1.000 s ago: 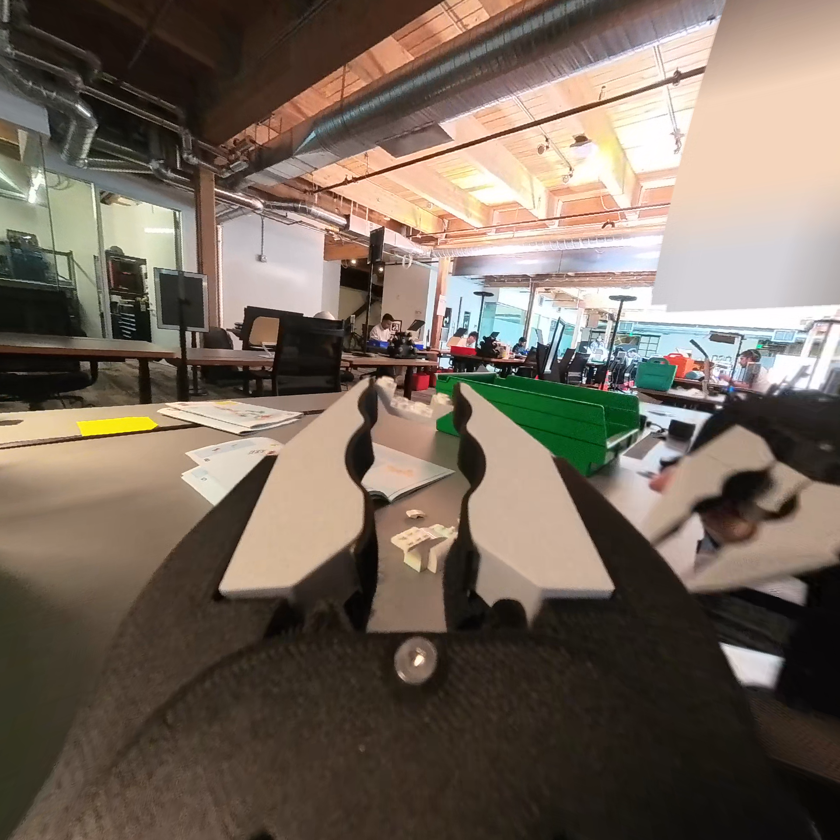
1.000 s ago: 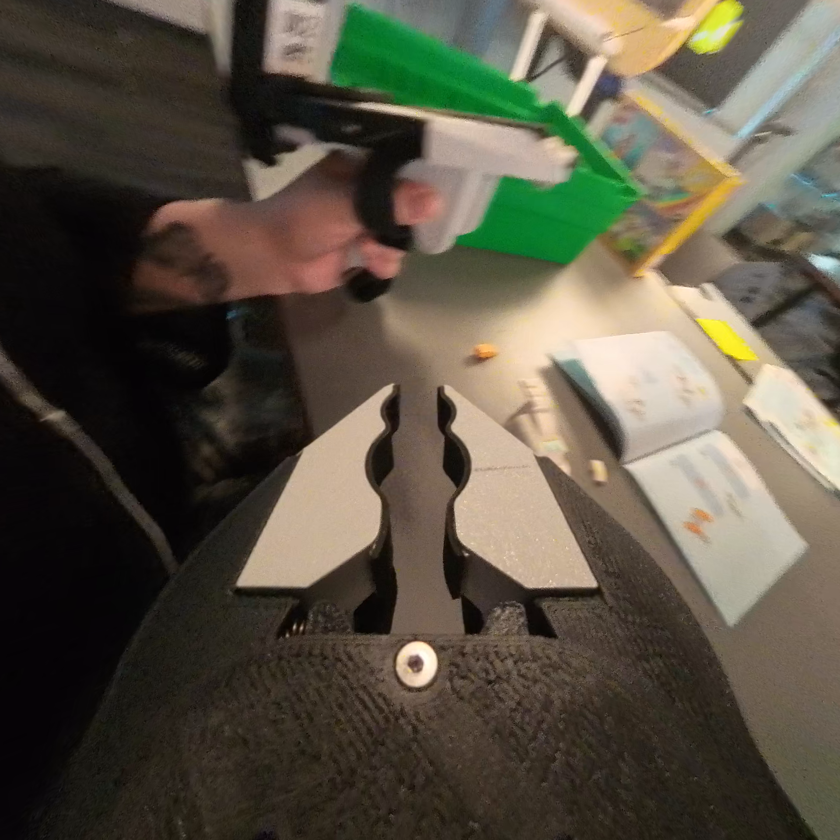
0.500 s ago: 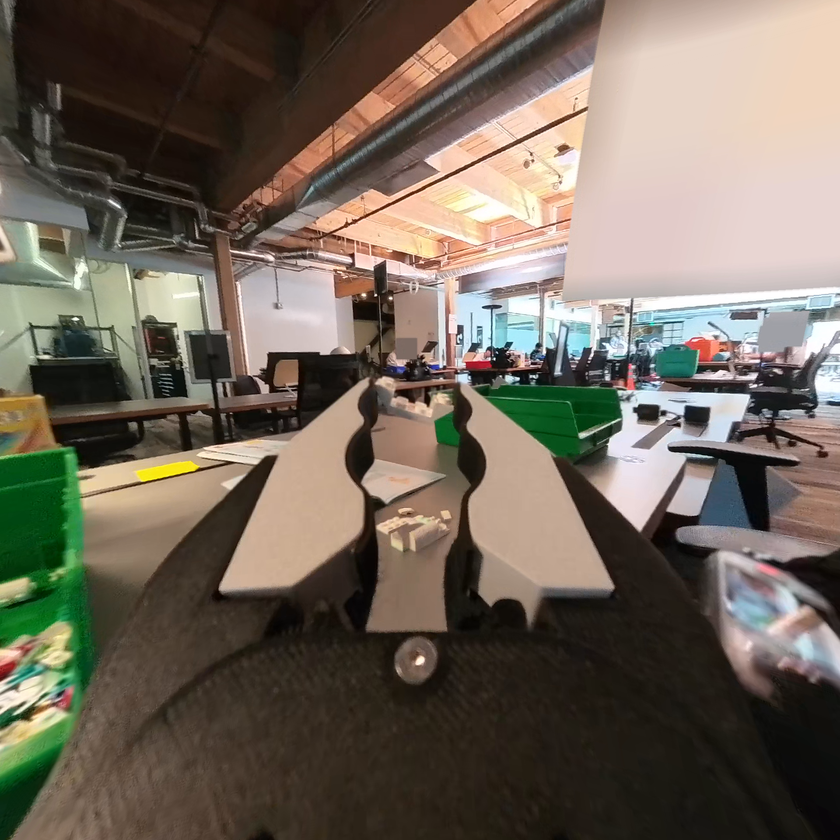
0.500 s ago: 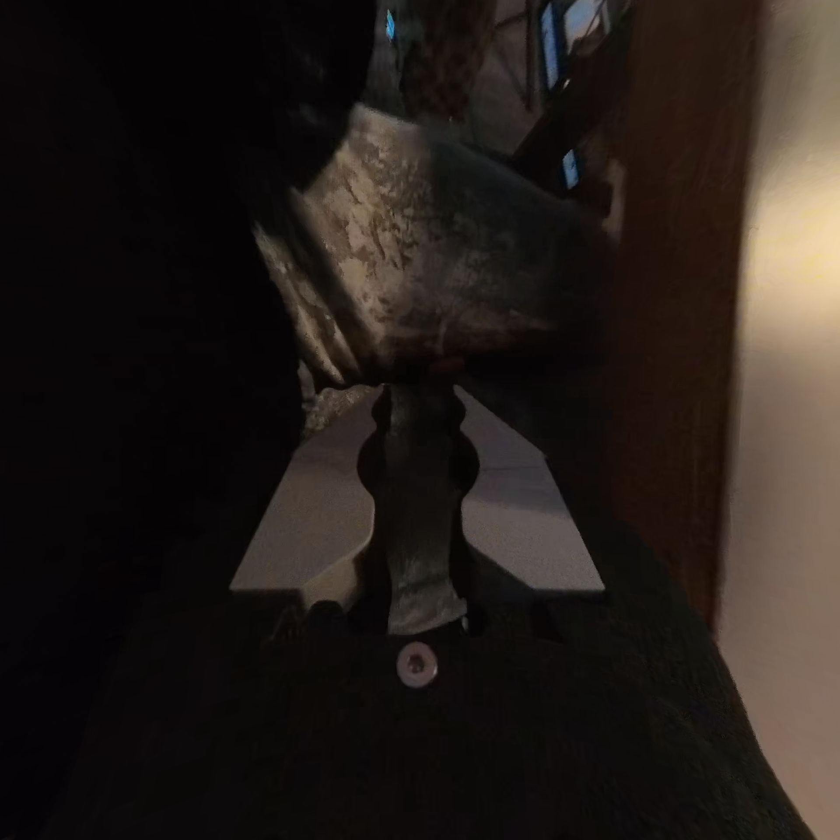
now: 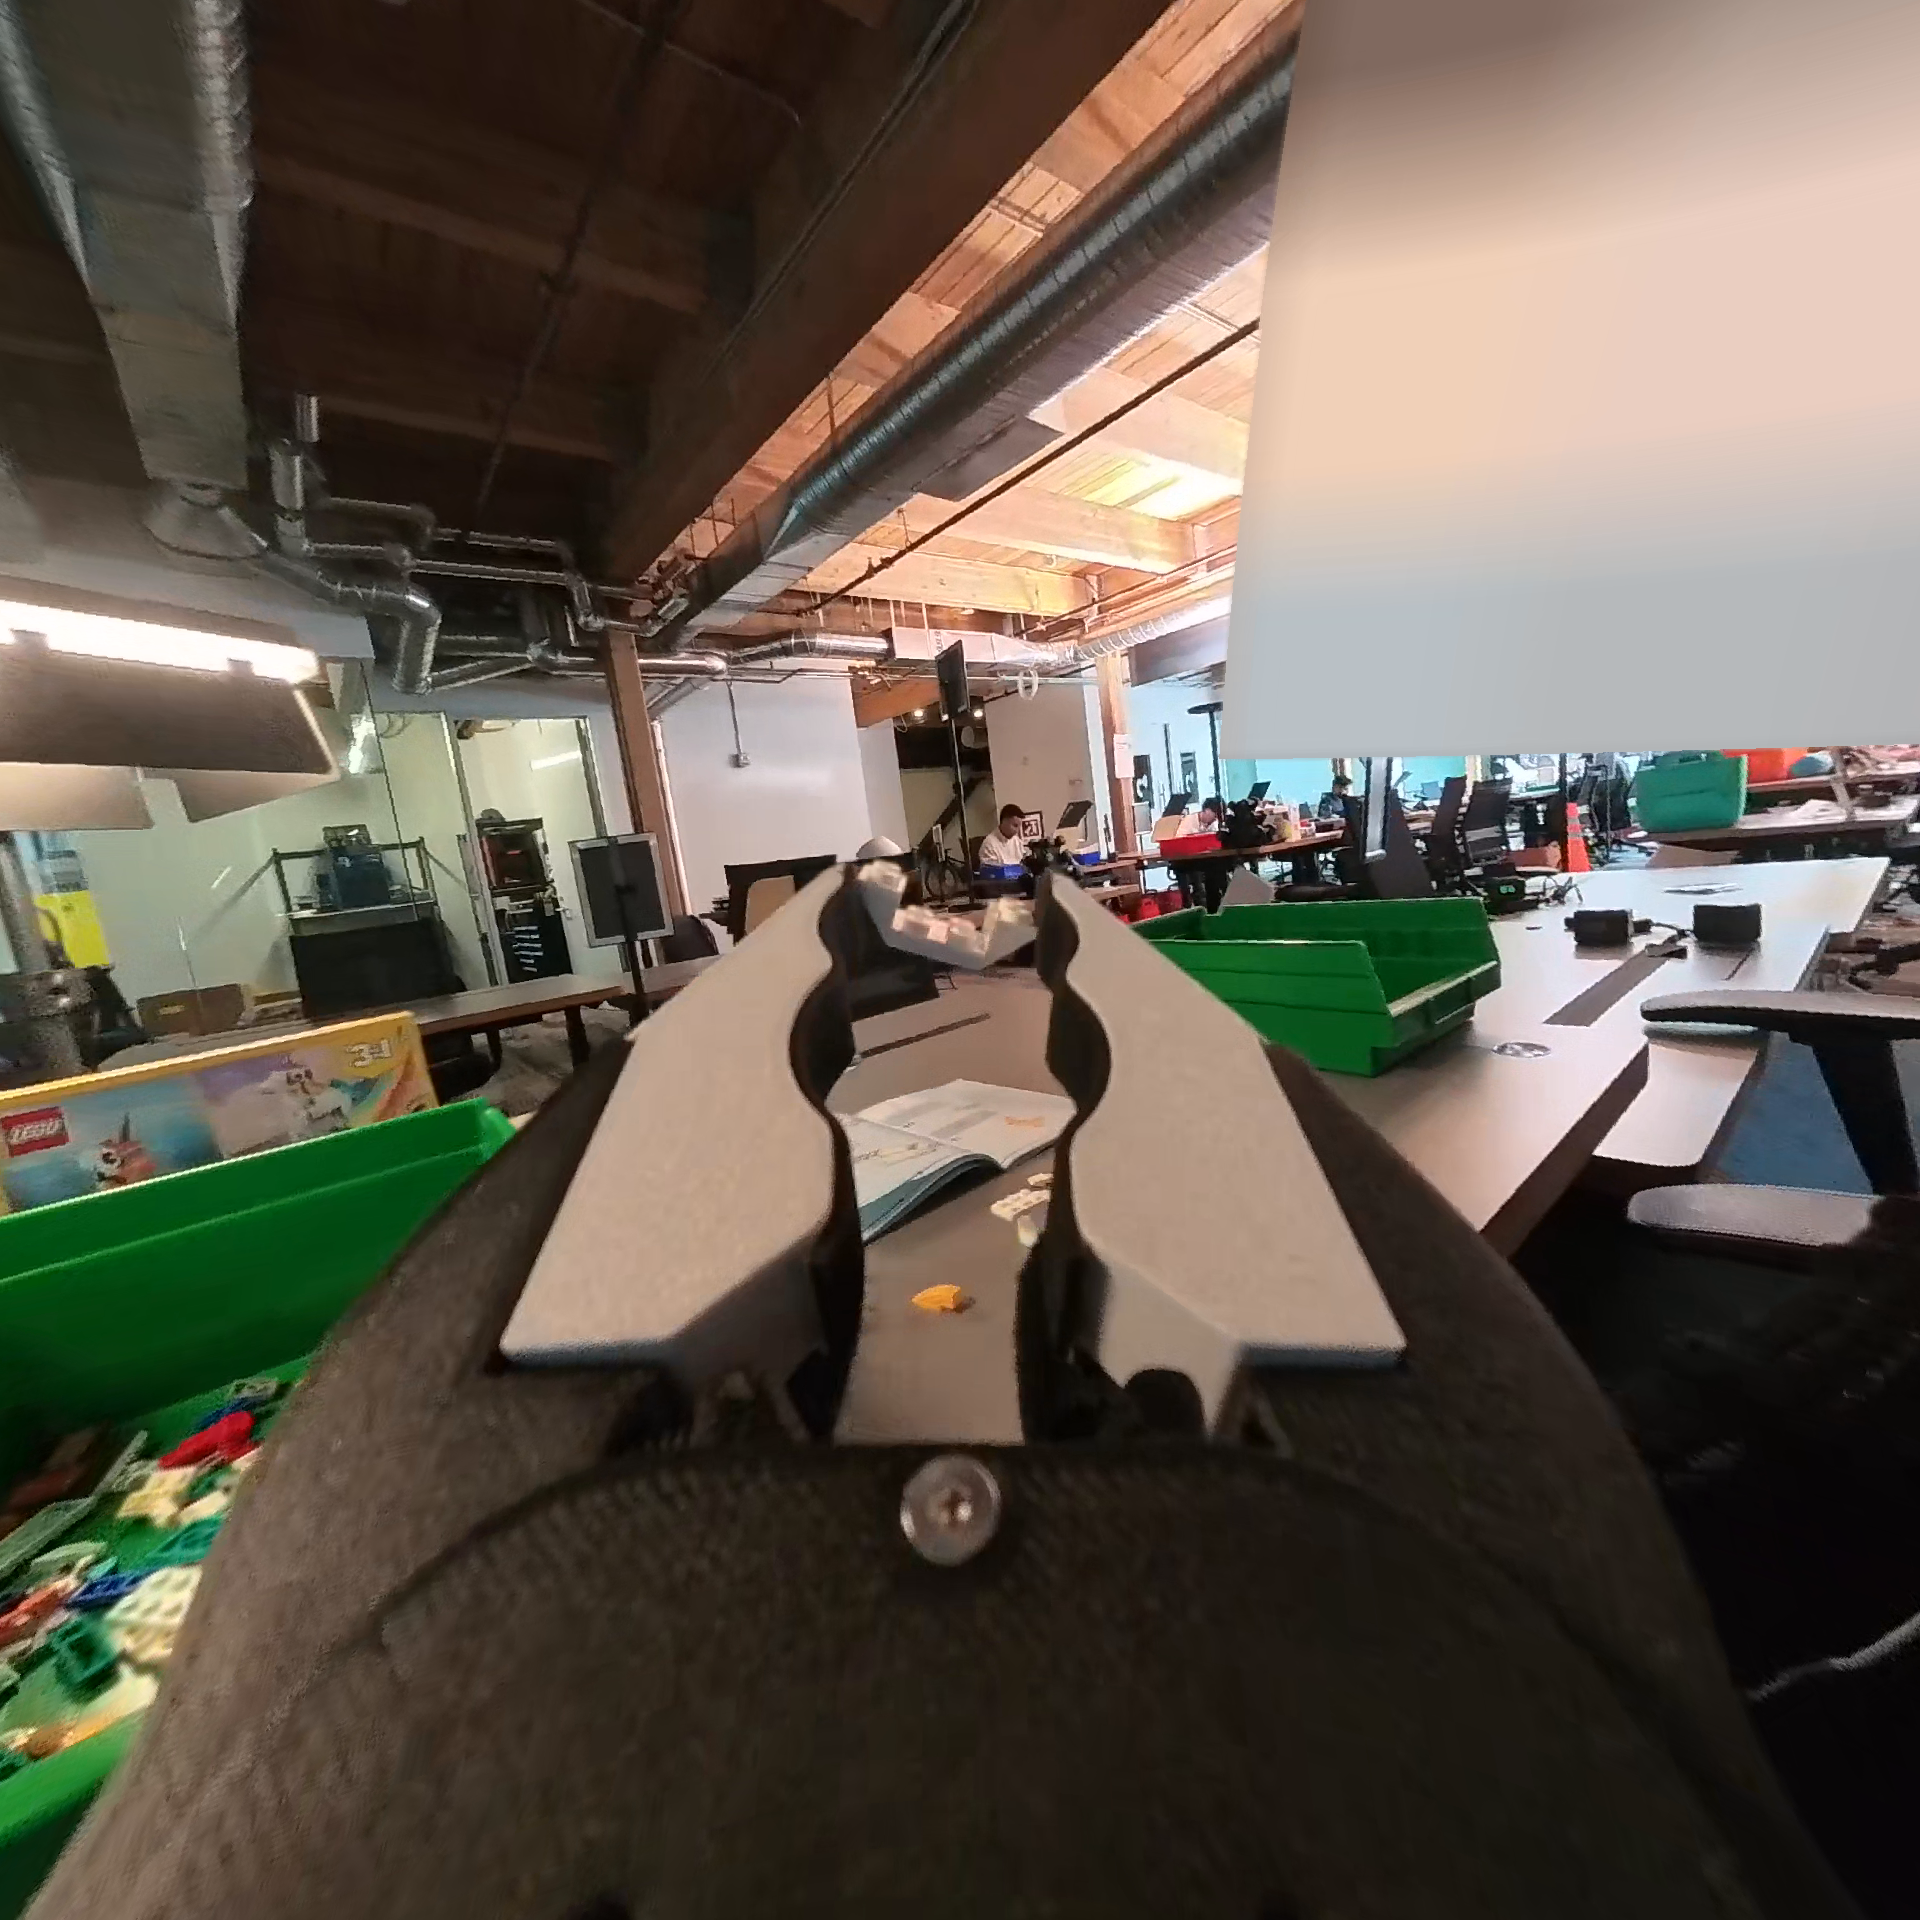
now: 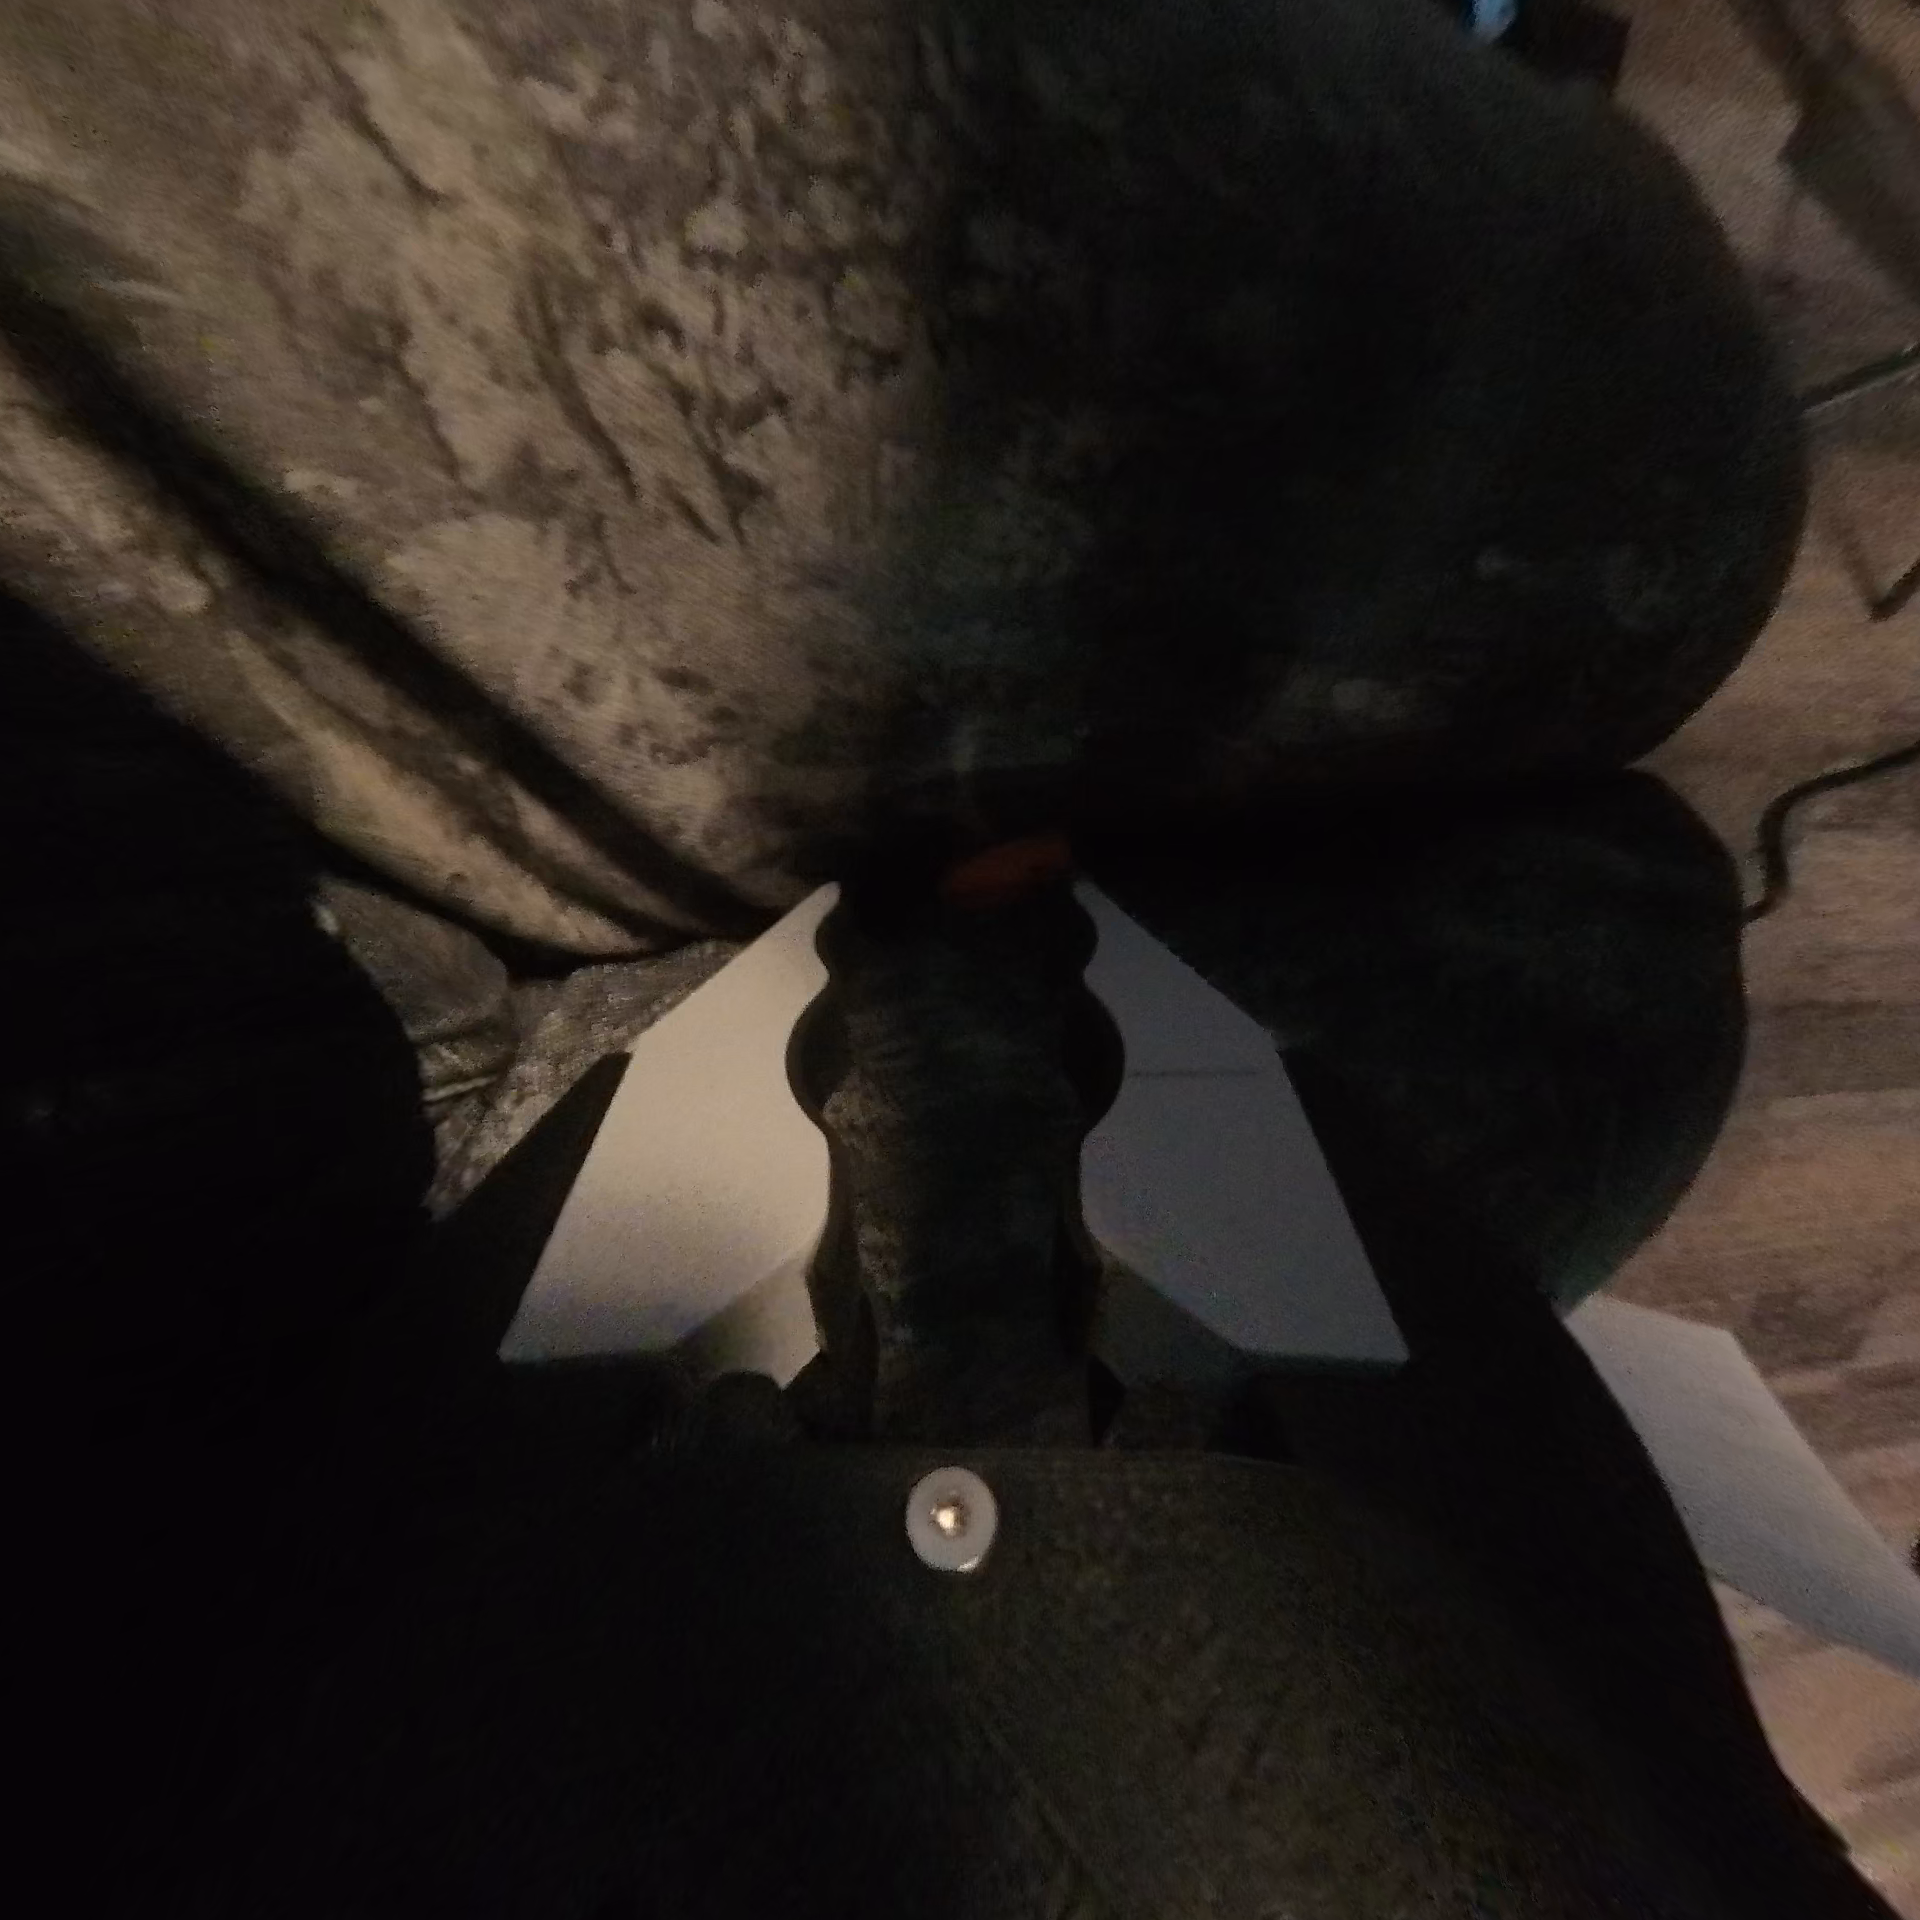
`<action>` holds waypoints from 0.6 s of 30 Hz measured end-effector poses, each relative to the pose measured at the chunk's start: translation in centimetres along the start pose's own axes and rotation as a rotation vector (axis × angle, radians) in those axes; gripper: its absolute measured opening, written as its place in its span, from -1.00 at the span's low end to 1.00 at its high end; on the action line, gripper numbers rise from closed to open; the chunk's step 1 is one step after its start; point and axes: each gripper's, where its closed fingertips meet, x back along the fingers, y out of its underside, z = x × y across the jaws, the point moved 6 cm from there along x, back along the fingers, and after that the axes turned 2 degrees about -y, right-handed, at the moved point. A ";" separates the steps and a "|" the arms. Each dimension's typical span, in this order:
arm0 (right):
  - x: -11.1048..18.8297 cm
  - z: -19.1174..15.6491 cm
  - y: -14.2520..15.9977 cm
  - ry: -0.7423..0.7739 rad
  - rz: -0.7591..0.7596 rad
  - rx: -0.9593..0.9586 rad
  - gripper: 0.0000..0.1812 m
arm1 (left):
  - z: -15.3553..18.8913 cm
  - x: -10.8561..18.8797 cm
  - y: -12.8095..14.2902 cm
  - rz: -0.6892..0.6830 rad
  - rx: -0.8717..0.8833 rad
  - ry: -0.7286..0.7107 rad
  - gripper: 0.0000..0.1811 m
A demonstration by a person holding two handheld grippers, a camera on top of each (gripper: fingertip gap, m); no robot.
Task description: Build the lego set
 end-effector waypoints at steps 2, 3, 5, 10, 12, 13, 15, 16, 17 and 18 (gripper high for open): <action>-0.4 0.0 -0.1 -0.004 -0.044 0.041 -0.62 | -0.5 0.5 -0.2 0.010 0.013 -0.009 -0.65; -0.7 0.0 -0.1 -0.004 -0.073 0.064 -0.64 | -0.6 0.7 -0.3 0.014 0.015 -0.014 -0.65; -1.1 0.1 -0.3 -0.006 -0.123 0.105 -0.69 | -0.9 1.1 -0.4 0.020 0.015 -0.023 -0.65; -0.6 0.1 -0.6 0.009 -0.114 0.082 -0.84 | -1.2 1.9 -0.4 0.013 0.019 -0.027 -0.65; 0.0 -0.3 -0.5 0.025 -0.068 0.062 -0.84 | -1.3 2.1 -0.5 0.012 0.020 -0.027 -0.65; 0.4 -0.5 -0.5 0.048 -0.048 0.068 -0.84 | -1.3 2.2 -0.5 0.013 0.022 -0.027 -0.65; 1.7 -1.1 -0.6 0.092 0.005 0.080 -0.84 | -1.3 2.3 -0.4 0.015 0.029 -0.025 -0.65; 2.5 -1.4 -0.7 0.101 0.035 0.075 -0.84 | -1.3 2.3 -0.4 0.017 0.034 -0.022 -0.65; 3.5 -1.8 -0.7 0.104 0.068 0.066 -0.84 | -1.3 2.2 -0.3 0.020 0.041 -0.017 -0.65; 4.7 -2.1 -0.9 0.106 0.108 0.058 -0.84 | -1.2 2.1 -0.2 0.021 0.047 -0.011 -0.65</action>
